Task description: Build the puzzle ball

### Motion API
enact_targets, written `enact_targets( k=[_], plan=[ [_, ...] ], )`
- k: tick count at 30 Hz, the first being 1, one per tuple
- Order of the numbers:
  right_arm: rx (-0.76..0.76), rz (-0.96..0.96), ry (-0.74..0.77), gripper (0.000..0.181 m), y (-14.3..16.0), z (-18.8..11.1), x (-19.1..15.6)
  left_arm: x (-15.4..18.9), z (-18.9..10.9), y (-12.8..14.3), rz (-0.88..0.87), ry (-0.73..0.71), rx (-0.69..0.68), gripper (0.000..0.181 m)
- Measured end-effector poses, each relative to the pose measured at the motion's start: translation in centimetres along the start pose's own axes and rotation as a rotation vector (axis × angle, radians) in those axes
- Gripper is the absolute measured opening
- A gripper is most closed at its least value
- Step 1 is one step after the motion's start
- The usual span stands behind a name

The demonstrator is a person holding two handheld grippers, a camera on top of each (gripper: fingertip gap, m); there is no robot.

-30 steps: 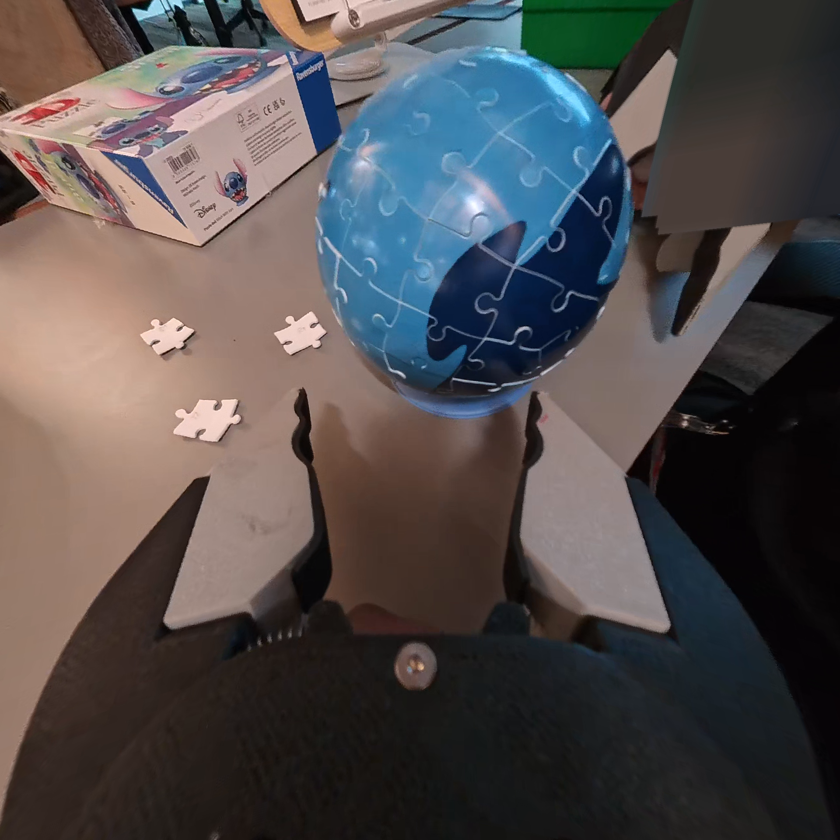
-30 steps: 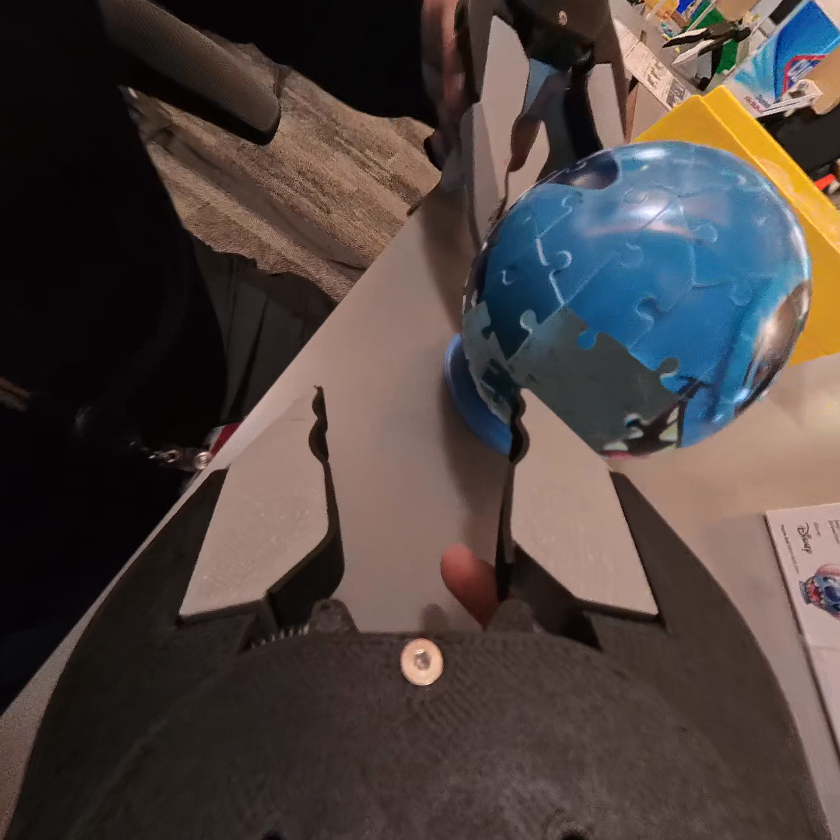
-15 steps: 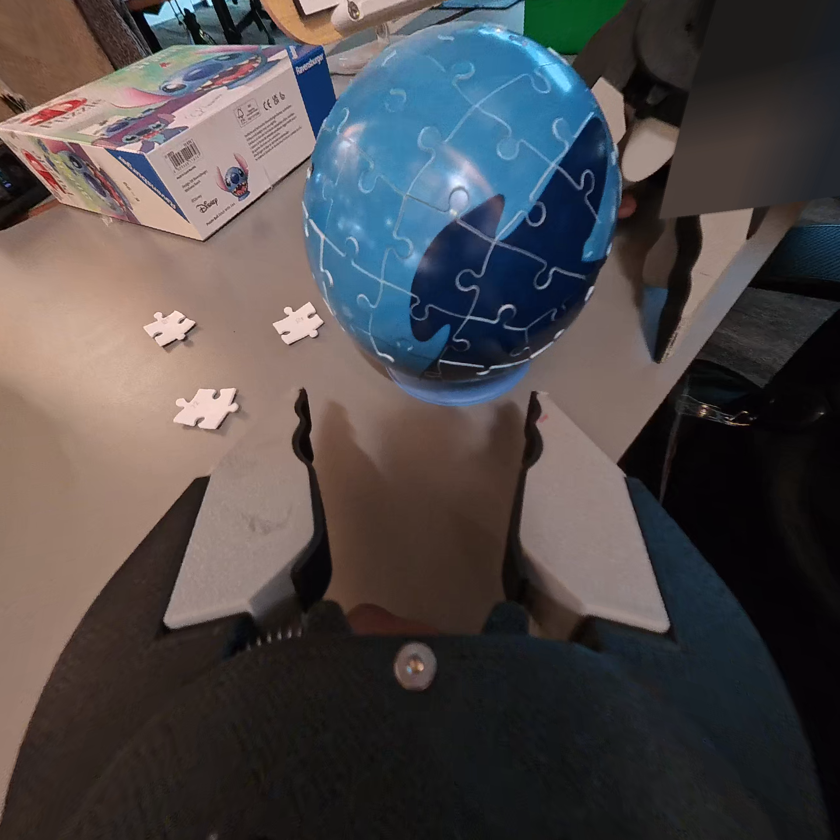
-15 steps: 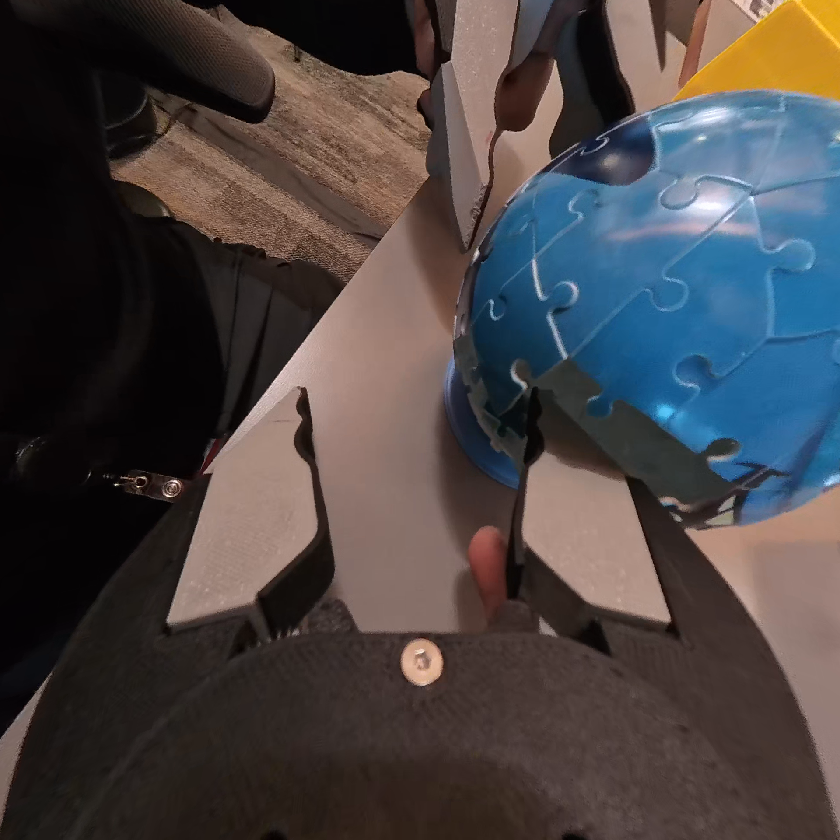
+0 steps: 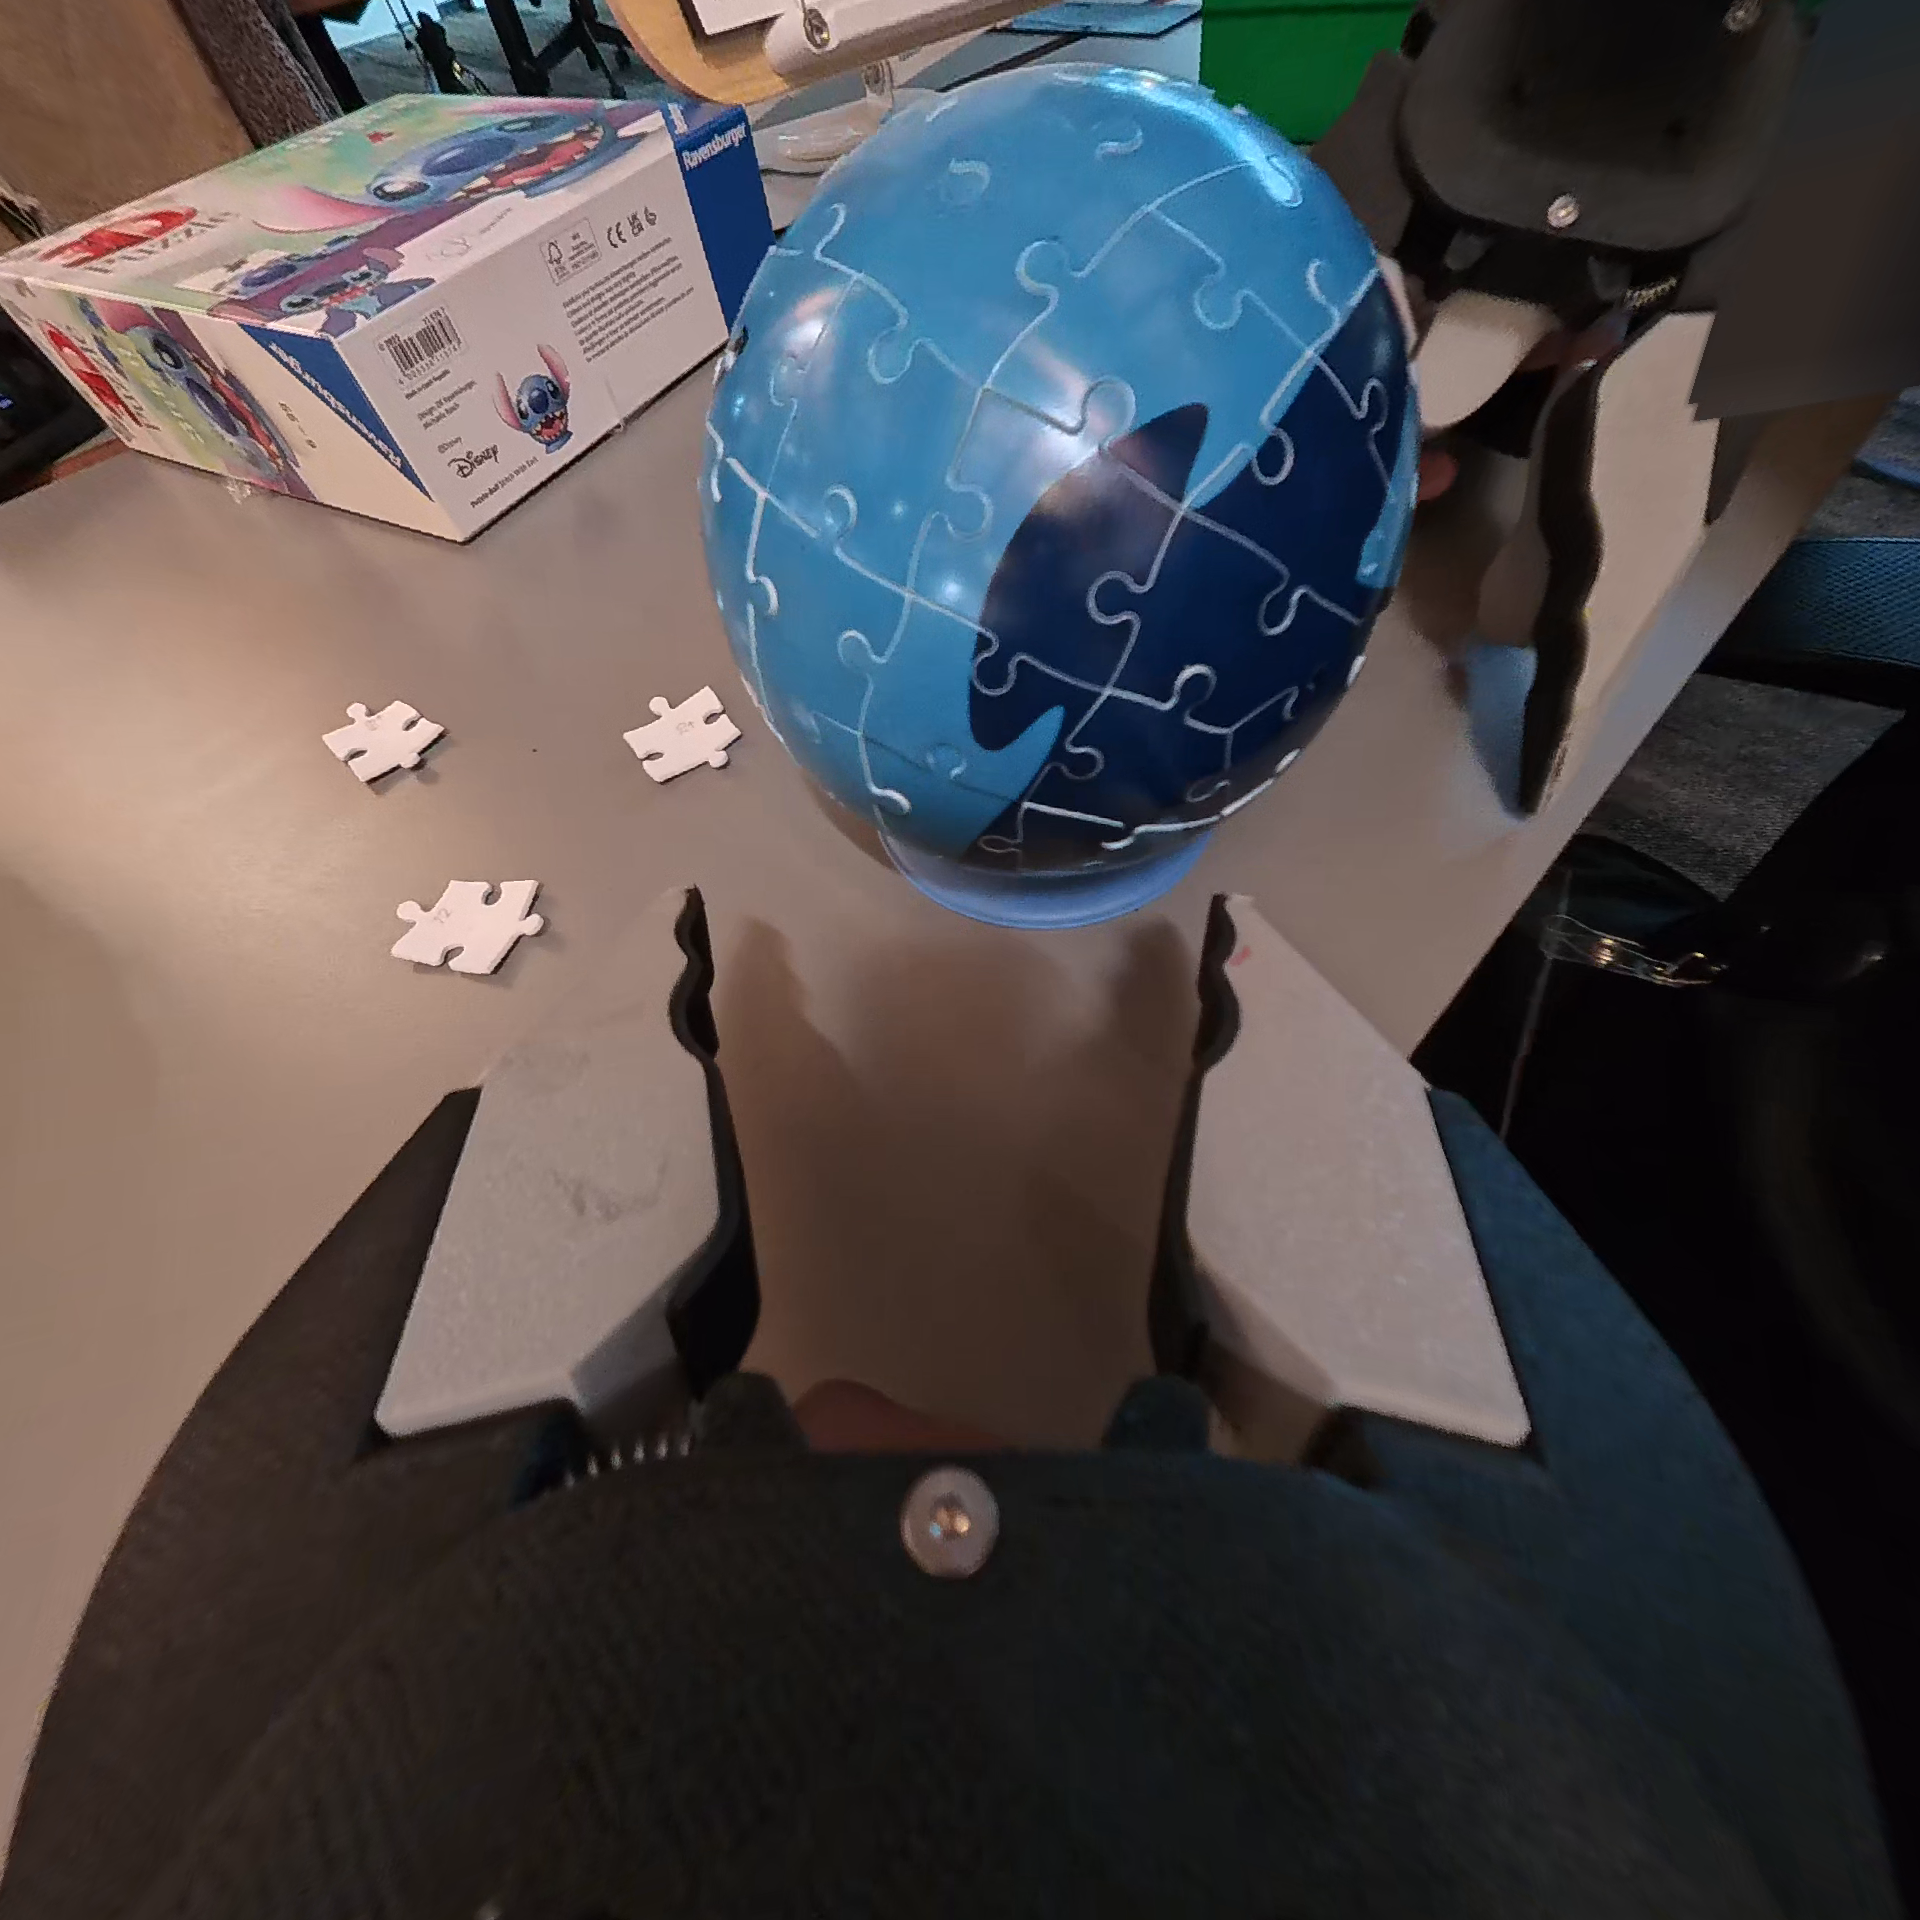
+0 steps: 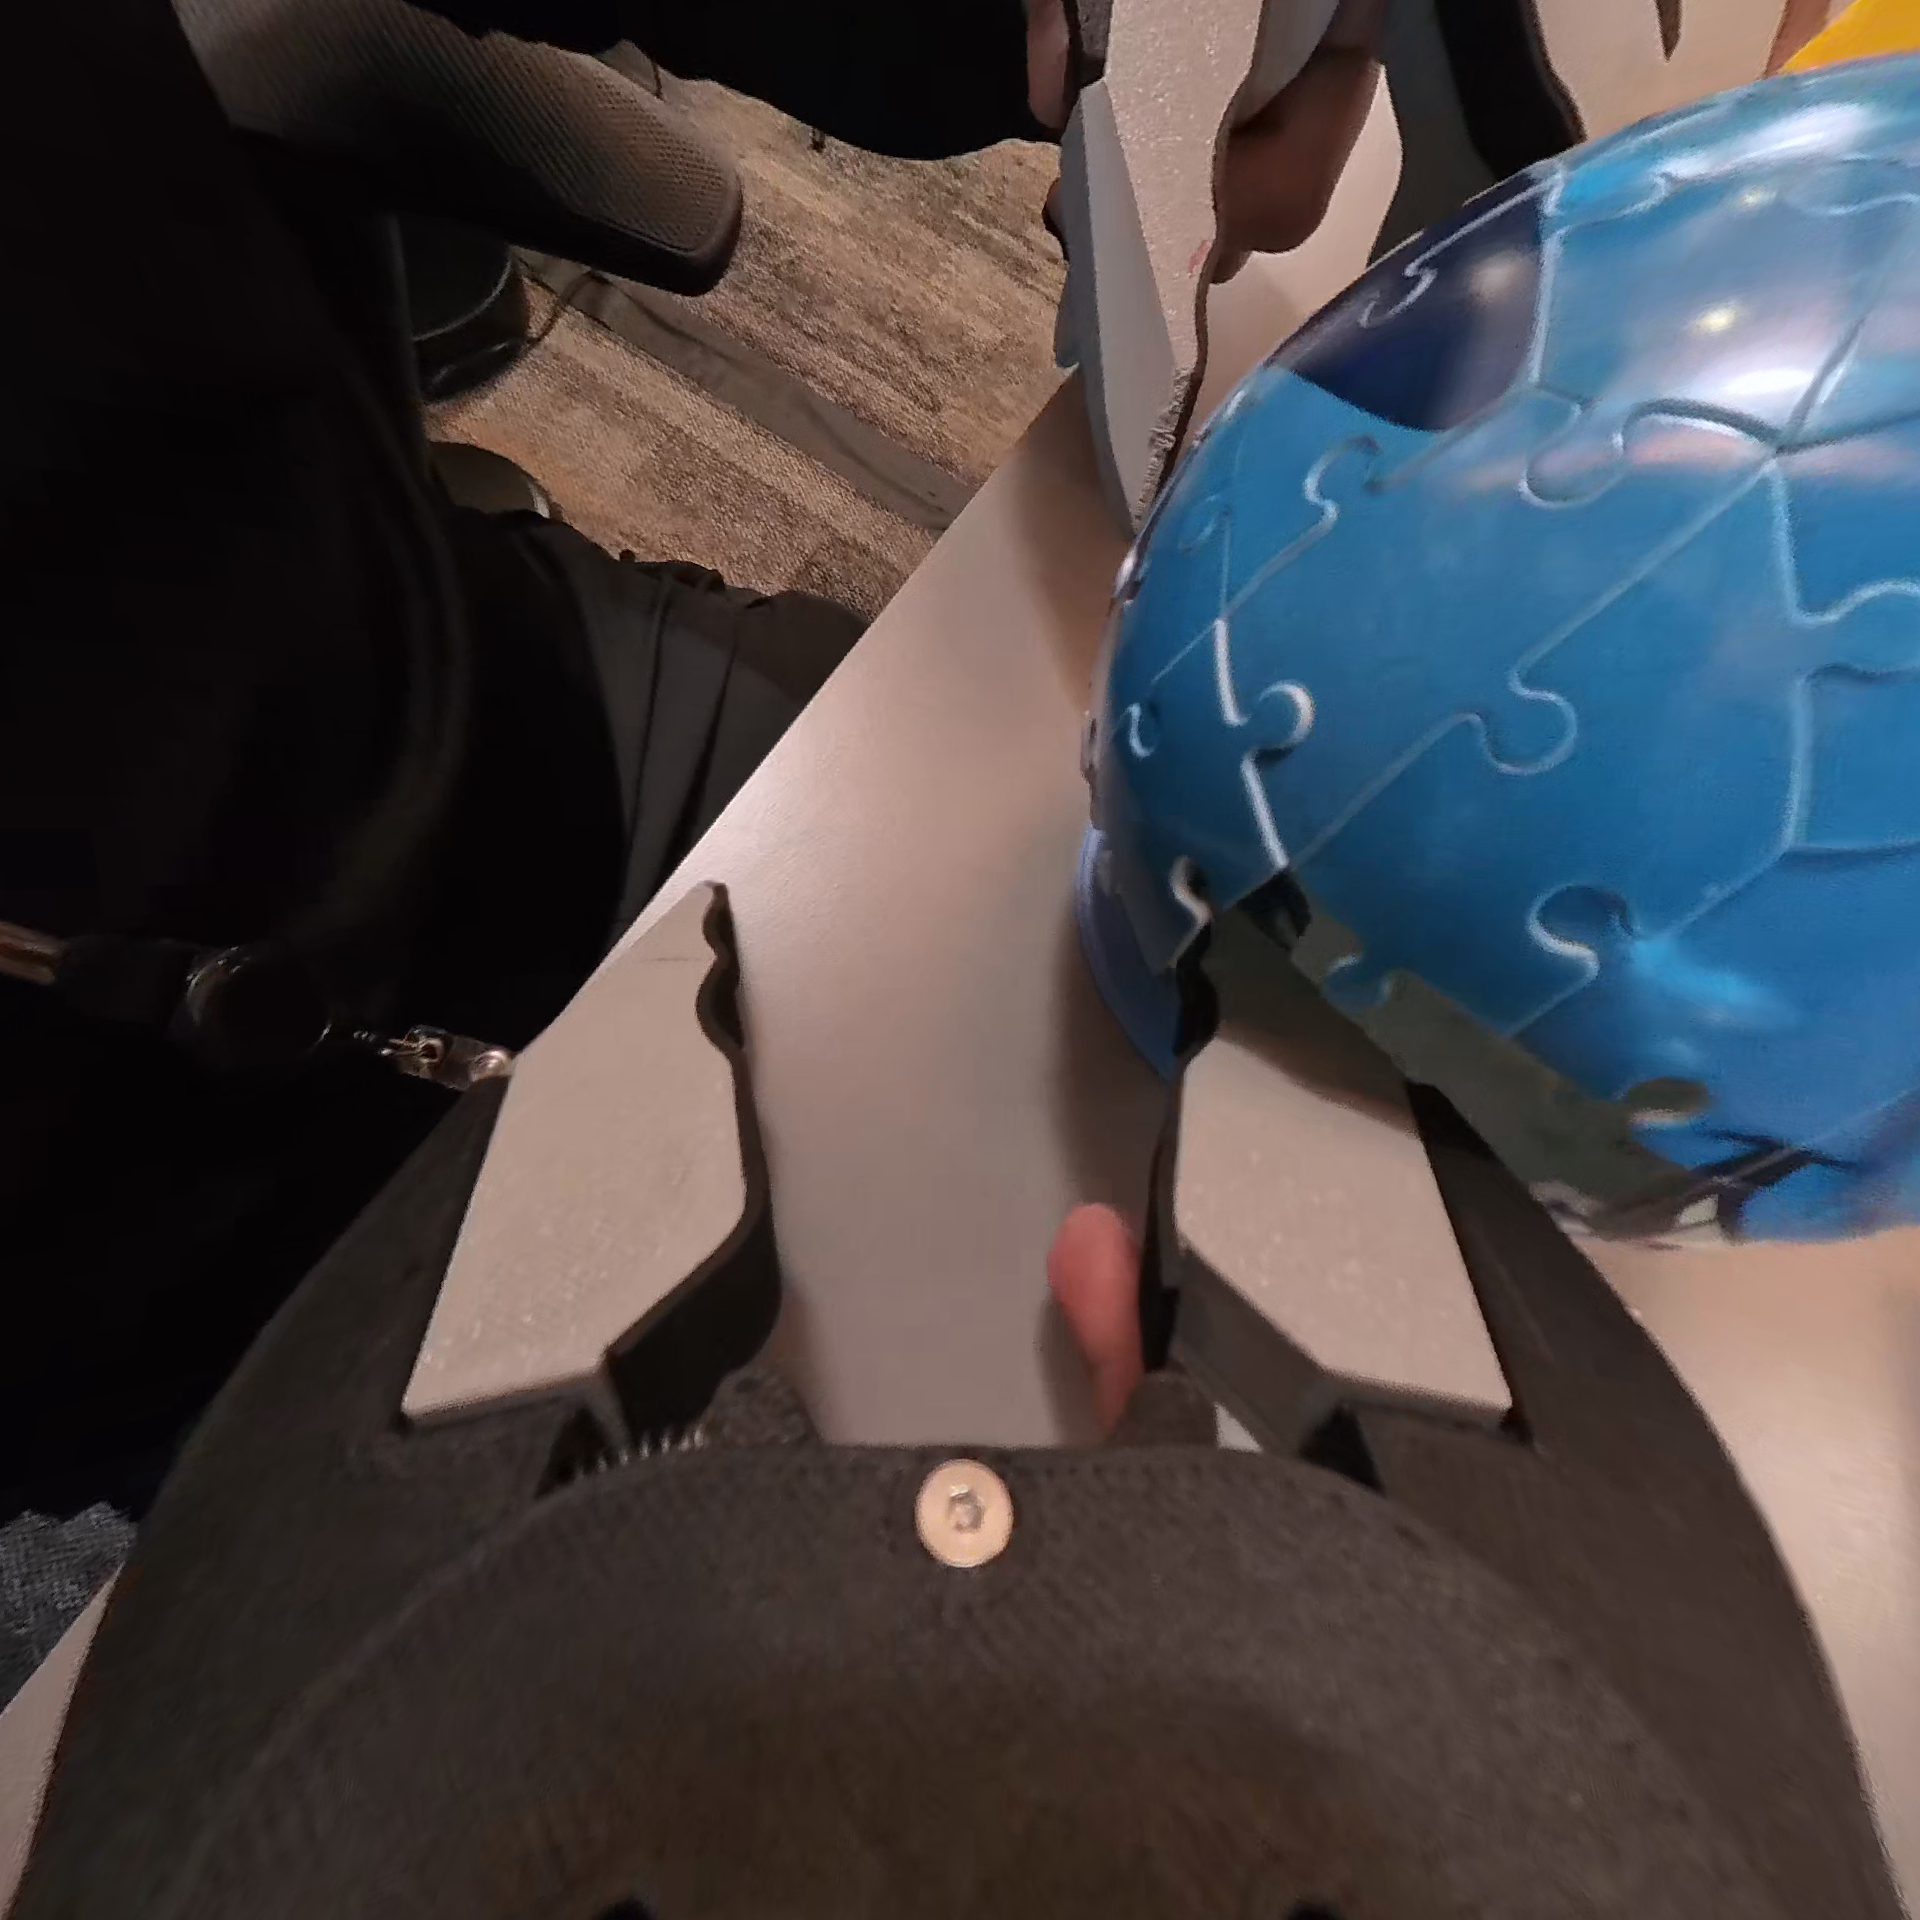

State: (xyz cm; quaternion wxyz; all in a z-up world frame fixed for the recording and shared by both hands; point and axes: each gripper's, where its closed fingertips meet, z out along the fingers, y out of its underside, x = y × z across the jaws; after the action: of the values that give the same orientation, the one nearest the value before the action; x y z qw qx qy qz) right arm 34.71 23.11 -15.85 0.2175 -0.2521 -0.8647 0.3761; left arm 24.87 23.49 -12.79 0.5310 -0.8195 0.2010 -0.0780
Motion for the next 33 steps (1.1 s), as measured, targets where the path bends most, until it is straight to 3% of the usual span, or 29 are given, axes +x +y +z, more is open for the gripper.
enact_targets(
  k=[3, 9, 12, 14, 15, 16, 18, 20, 22, 24, 27, 30, 33],
  plan=[
    [0.063, 0.014, -0.028, 0.074, -0.3, -1.5, -0.8, 0.5, 0.0, 0.2, 0.029, 0.019, -0.020, 0.095],
    [0.229, 0.195, 0.066, 0.084, -0.2, -7.4, 0.0, 0.2, -1.5, -0.5, 0.079, 0.122, -0.011, 0.099],
    [0.326, 0.338, 0.199, 0.084, -0.8, -10.9, 3.4, -0.8, -1.1, -0.2, -0.090, 0.150, -0.078, 0.099],
    [0.405, 0.473, 0.175, 0.097, -1.6, -12.5, 5.5, -0.2, -0.7, 0.7, -0.242, 0.188, -0.148, 0.101],
    [0.425, 0.553, 0.159, 0.096, -1.6, -13.0, 6.8, 0.1, -0.8, 0.8, -0.312, 0.199, -0.149, 0.101],
    [0.431, 0.635, 0.133, 0.094, -1.4, -13.1, 8.0, 0.3, -1.2, 0.6, -0.377, 0.200, -0.122, 0.099],
    [0.462, 0.755, 0.006, 0.112, -2.0, -13.0, 9.3, -0.1, -2.2, -0.1, -0.551, 0.158, -0.050, 0.096],
    [0.451, 0.861, -0.062, 0.111, -2.5, -12.2, 10.9, -0.3, -3.1, -0.8, -0.736, 0.142, 0.011, 0.096],
    [0.401, 0.918, -0.146, 0.121, -3.3, -10.8, 11.7, 0.1, -3.3, -1.6, -0.870, 0.130, 0.068, 0.096],
    [0.343, 0.960, -0.204, 0.115, -4.1, -9.4, 12.1, 1.2, -3.1, -2.3, -0.973, 0.136, 0.091, 0.101],
    [0.199, 1.015, -0.285, 0.112, -4.3, -7.5, 11.4, 1.7, -2.4, -2.8, -1.067, 0.105, 0.104, 0.101],
    [0.066, 1.031, -0.272, 0.110, -3.1, -6.1, 11.2, 2.0, -1.3, -2.8, -1.088, 0.077, 0.082, 0.102],
    [0.069, 1.037, -0.326, 0.108, -3.3, -5.6, 10.7, 2.0, -0.1, -3.0, -1.078, 0.050, 0.079, 0.101]
  ],
)
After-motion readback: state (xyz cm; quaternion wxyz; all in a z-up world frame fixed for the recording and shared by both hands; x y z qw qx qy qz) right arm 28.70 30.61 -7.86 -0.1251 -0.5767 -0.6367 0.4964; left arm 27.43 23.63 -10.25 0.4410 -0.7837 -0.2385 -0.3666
